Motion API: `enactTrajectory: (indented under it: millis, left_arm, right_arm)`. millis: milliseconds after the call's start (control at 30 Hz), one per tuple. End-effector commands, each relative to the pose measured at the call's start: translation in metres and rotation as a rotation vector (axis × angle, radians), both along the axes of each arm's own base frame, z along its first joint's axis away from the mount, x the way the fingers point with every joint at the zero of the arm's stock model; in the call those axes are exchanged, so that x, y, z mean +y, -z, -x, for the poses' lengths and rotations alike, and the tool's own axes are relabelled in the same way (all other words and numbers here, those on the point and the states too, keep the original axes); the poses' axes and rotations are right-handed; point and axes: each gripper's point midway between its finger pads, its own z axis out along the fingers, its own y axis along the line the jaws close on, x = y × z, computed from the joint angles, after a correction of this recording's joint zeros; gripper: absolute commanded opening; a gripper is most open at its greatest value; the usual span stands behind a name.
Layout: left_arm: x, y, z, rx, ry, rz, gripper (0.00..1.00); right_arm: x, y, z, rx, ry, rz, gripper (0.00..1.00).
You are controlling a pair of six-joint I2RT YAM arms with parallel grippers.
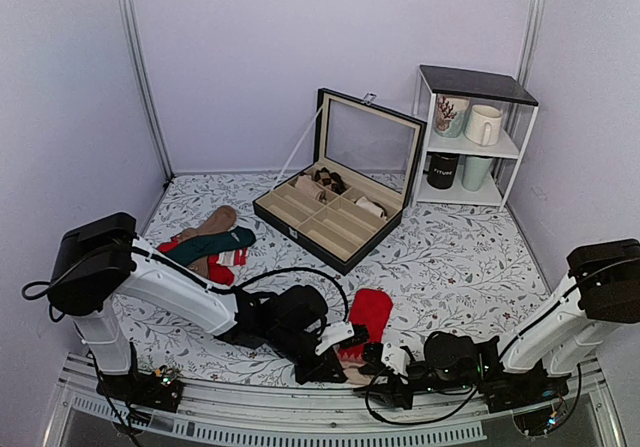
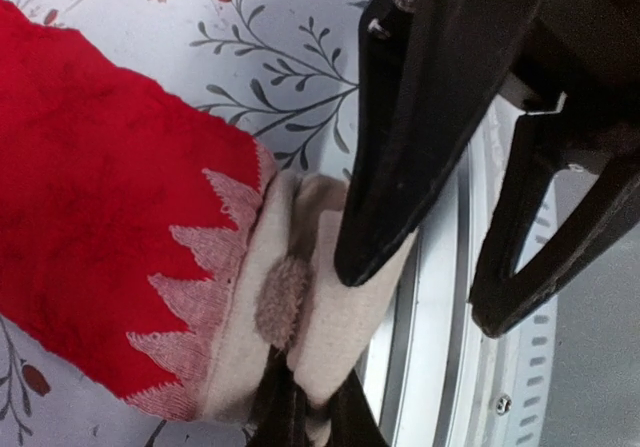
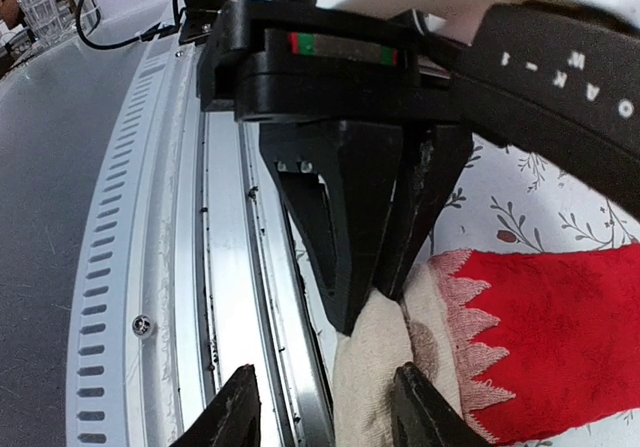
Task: Roll the socks
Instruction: Roll the sock at the center of the board.
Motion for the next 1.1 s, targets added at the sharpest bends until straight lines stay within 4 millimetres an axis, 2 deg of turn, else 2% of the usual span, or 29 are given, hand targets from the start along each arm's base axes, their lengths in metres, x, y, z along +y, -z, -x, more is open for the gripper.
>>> enactTrajectory:
  millis: [0, 200, 300, 400, 433, 467, 500, 533, 633, 767, 833, 900, 967, 1067]
  left_arm:
    - [0.067, 0.068, 0.014, 0.078, -0.031, -0.321, 0.00]
    - [0.066, 0.070, 0.015, 0.086, -0.024, -0.319, 0.00]
    - [0.066, 0.069, 0.015, 0.088, -0.021, -0.315, 0.00]
    - [0.064, 0.064, 0.012, 0.077, -0.026, -0.299, 0.00]
    - [0.062, 0.061, 0.010, 0.064, -0.027, -0.287, 0.03]
    - [0.059, 0.056, 0.007, 0.049, -0.032, -0.270, 0.12]
    - [0.057, 0.051, 0.004, 0.026, -0.036, -0.251, 0.20]
    - [0.053, 0.045, 0.000, -0.002, -0.043, -0.229, 0.23]
    - [0.042, 0.016, -0.022, -0.135, -0.087, -0.138, 0.25]
    - [0.024, -0.030, -0.038, -0.279, -0.111, 0.036, 0.31]
    - [0.012, -0.055, -0.037, -0.336, -0.088, 0.149, 0.36]
    - [0.004, -0.067, -0.030, -0.383, -0.035, 0.217, 0.39]
    - [-0.002, -0.069, -0.022, -0.419, 0.012, 0.247, 0.44]
    - [-0.011, -0.067, -0.009, -0.476, 0.074, 0.285, 0.45]
  right_arm:
    - [-0.003, 0.012, 0.003, 0.028, 0.010, 0.034, 0.45]
    - [-0.010, 0.037, -0.001, 0.052, 0.053, 0.146, 0.42]
    - [-0.014, 0.047, 0.000, 0.061, 0.068, 0.187, 0.37]
    - [-0.019, 0.055, -0.004, 0.069, 0.112, 0.232, 0.14]
    - [-0.021, 0.056, -0.006, 0.075, 0.130, 0.240, 0.06]
    - [-0.023, 0.057, -0.007, 0.078, 0.144, 0.243, 0.01]
    - [-0.025, 0.056, -0.008, 0.086, 0.158, 0.242, 0.00]
    - [-0.028, 0.056, -0.009, 0.093, 0.168, 0.244, 0.00]
    - [-0.036, 0.053, -0.009, 0.127, 0.200, 0.243, 0.00]
    - [-0.046, 0.052, -0.012, 0.203, 0.241, 0.243, 0.00]
    - [-0.052, 0.055, -0.016, 0.275, 0.264, 0.247, 0.00]
    - [-0.056, 0.059, -0.020, 0.361, 0.288, 0.249, 0.00]
    - [-0.057, 0.061, -0.023, 0.454, 0.290, 0.245, 0.00]
    - [-0.061, 0.070, -0.021, 0.562, 0.294, 0.268, 0.00]
